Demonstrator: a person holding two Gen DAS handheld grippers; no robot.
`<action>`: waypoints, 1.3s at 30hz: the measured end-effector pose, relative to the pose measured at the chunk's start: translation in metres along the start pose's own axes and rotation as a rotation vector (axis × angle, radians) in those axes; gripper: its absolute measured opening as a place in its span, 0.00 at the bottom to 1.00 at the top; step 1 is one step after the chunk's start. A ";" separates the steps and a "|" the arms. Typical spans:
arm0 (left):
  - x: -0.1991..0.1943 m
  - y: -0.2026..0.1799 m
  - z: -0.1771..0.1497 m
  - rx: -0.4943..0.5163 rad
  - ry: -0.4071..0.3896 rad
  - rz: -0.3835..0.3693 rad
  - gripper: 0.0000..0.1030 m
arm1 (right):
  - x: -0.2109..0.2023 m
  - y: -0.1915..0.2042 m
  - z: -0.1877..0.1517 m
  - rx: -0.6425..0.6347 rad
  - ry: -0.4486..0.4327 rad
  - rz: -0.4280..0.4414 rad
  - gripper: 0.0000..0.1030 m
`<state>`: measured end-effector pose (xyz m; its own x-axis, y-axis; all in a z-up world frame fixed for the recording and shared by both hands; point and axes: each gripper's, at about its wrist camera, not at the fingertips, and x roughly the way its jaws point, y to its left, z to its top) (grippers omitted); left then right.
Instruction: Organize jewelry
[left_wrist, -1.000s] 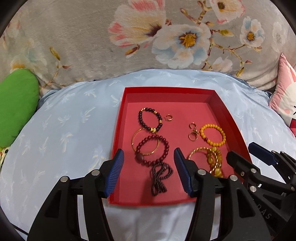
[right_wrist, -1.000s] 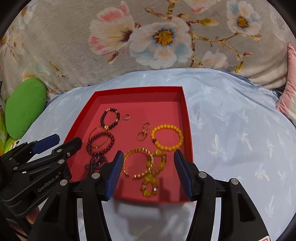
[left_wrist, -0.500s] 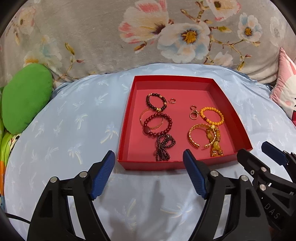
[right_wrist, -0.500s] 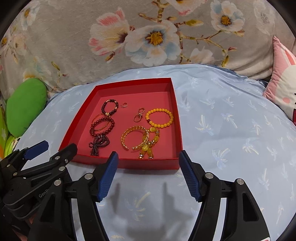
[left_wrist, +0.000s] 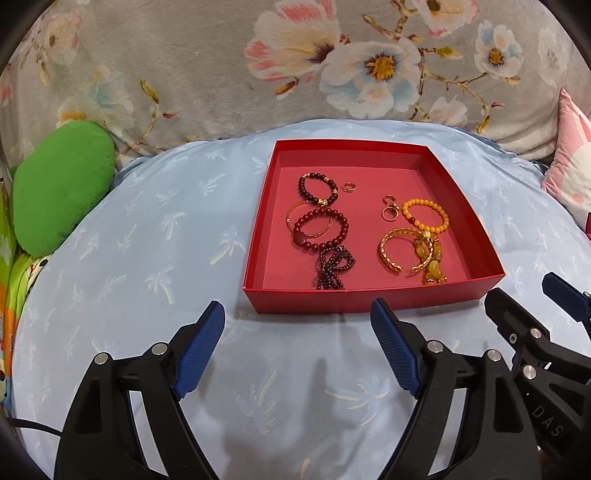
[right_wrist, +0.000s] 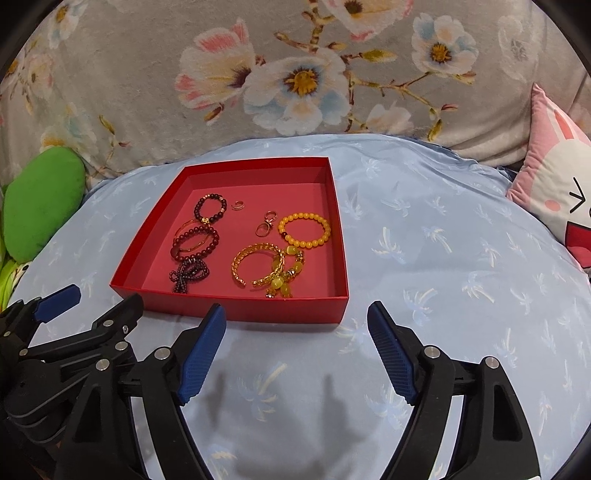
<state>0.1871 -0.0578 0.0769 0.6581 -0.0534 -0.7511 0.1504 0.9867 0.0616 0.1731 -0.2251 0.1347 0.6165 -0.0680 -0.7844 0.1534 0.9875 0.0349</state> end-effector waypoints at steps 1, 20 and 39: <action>0.000 0.000 -0.001 -0.002 0.003 0.002 0.78 | 0.000 -0.001 -0.001 0.004 0.003 0.001 0.74; 0.004 0.003 -0.012 0.001 0.020 0.038 0.89 | 0.004 -0.006 -0.016 0.026 0.028 -0.015 0.79; 0.000 0.007 -0.009 -0.013 0.014 0.047 0.89 | 0.001 -0.004 -0.016 0.011 0.011 -0.024 0.79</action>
<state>0.1818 -0.0492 0.0709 0.6535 -0.0044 -0.7569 0.1093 0.9900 0.0887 0.1609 -0.2266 0.1238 0.6042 -0.0900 -0.7917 0.1766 0.9840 0.0229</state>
